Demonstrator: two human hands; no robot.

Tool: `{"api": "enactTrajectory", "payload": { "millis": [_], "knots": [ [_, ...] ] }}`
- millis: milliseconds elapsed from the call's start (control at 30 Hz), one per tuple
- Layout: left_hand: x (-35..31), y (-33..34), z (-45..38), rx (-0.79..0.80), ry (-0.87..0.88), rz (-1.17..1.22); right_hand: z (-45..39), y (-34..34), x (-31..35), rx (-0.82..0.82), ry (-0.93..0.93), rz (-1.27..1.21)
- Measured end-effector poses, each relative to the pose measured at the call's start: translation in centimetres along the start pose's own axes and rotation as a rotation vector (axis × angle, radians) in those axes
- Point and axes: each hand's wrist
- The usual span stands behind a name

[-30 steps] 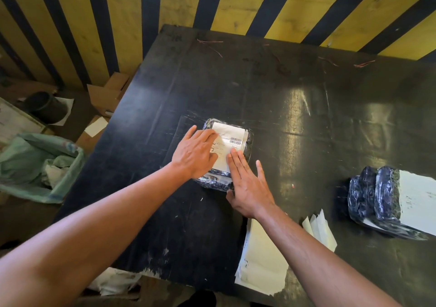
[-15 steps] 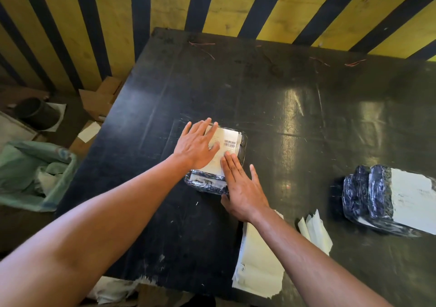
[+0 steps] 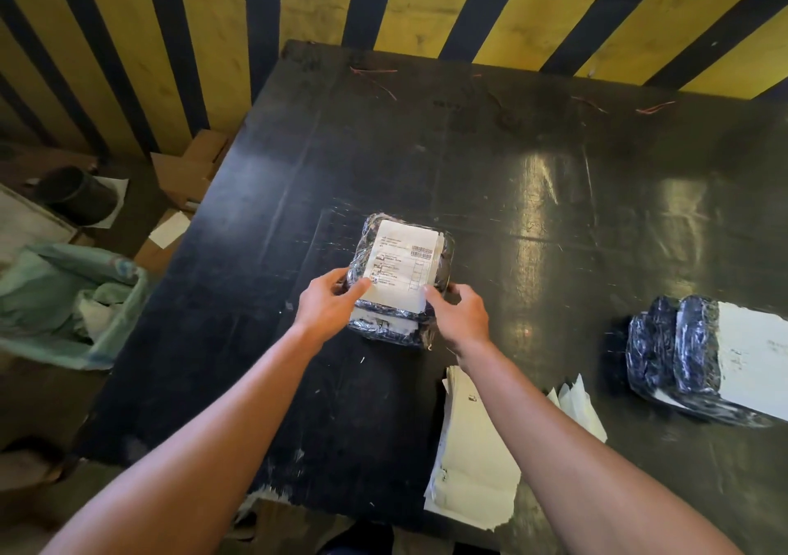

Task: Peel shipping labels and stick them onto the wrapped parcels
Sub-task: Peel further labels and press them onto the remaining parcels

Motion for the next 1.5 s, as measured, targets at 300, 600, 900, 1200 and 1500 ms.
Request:
{"api": "enactTrajectory", "payload": {
  "millis": [300, 600, 900, 1200, 1500],
  "knots": [
    [-4.7, -1.1, -2.7, 0.030, -0.287, 0.406, -1.4, -1.1, 5.1, 0.030, 0.146, -0.304],
    [-6.8, 2.2, 0.1, 0.153, -0.069, 0.325, -2.4, -5.9, 4.2, -0.023, -0.017, -0.322],
    [-5.2, 14.1, 5.7, 0.309, -0.134, 0.217, -3.6, -15.0, -5.1, -0.157, 0.041, -0.201],
    [-4.8, 26.1, 8.4, 0.378, -0.125, -0.024, -6.5, -21.5, -12.4, -0.286, 0.247, -0.112],
    [-5.1, 31.0, 7.2, 0.343, -0.106, -0.163, -9.4, -22.0, -15.2, -0.183, 0.259, 0.052]
  ]
}}
Point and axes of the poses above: each hand's wrist, its own z-axis away from the middle knuckle, its own y-axis out of the palm, x = y × z, and after that the axes turned 8 degrees about -x, right-handed
